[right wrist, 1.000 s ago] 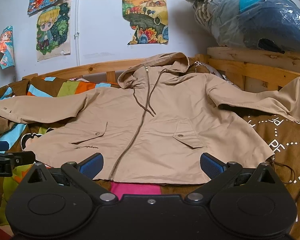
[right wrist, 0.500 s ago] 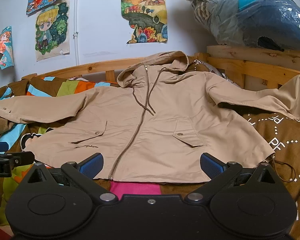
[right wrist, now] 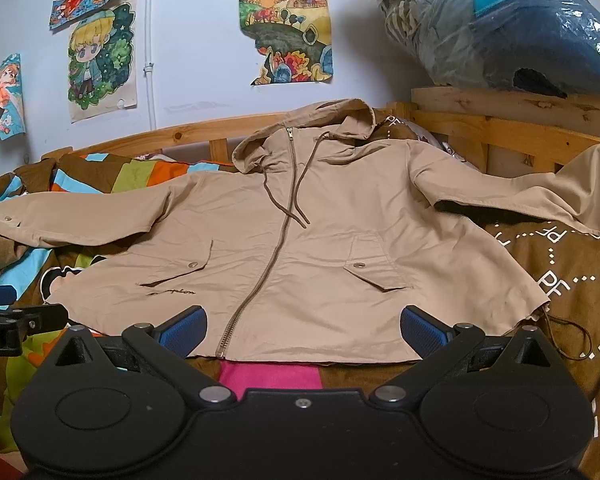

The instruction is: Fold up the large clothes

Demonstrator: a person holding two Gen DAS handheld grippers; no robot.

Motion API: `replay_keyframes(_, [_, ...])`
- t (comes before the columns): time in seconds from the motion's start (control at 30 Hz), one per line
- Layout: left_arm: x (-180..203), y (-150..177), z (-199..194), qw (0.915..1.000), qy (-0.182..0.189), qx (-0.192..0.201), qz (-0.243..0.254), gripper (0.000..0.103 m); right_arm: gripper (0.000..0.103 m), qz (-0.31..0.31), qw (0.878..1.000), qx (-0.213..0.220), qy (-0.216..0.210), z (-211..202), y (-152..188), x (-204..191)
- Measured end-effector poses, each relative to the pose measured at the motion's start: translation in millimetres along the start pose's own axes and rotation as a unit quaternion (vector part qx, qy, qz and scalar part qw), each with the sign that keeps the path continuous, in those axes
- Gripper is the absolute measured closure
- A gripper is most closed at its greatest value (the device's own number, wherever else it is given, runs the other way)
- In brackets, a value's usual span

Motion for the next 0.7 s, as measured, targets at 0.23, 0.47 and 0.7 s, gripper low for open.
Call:
replay_keyframes(0.23, [0.0,1.0,0.4,1.0,0.0,-0.001,0.0,0.001,0.001,0.001,1.0,-0.001,0.0,-0.4,-0.5,-0.4])
replay_keyframes(0.47, [-0.1,0.6,0.5,1.0,0.0,0.0,0.0,0.001,0.001,0.002,1.0,-0.003,0.0,0.2,-1.4,-0.1])
replay_keyframes(0.7, [-0.8,2.4,1.5,1.0,0.0,-0.003,-0.003,0.001,0.001,0.01,1.0,-0.015,0.012,0.9,-0.6,-0.6])
Point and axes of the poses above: each gripper's, at about its wrist camera, not at the fingertips, and z roughly the way its jaws point, x to its right, y to its underside, the point moved 2 cm from there along z, roughly the way its jaws point, and after that the axes turned 13 degrees about y, right-handed, at the moved point
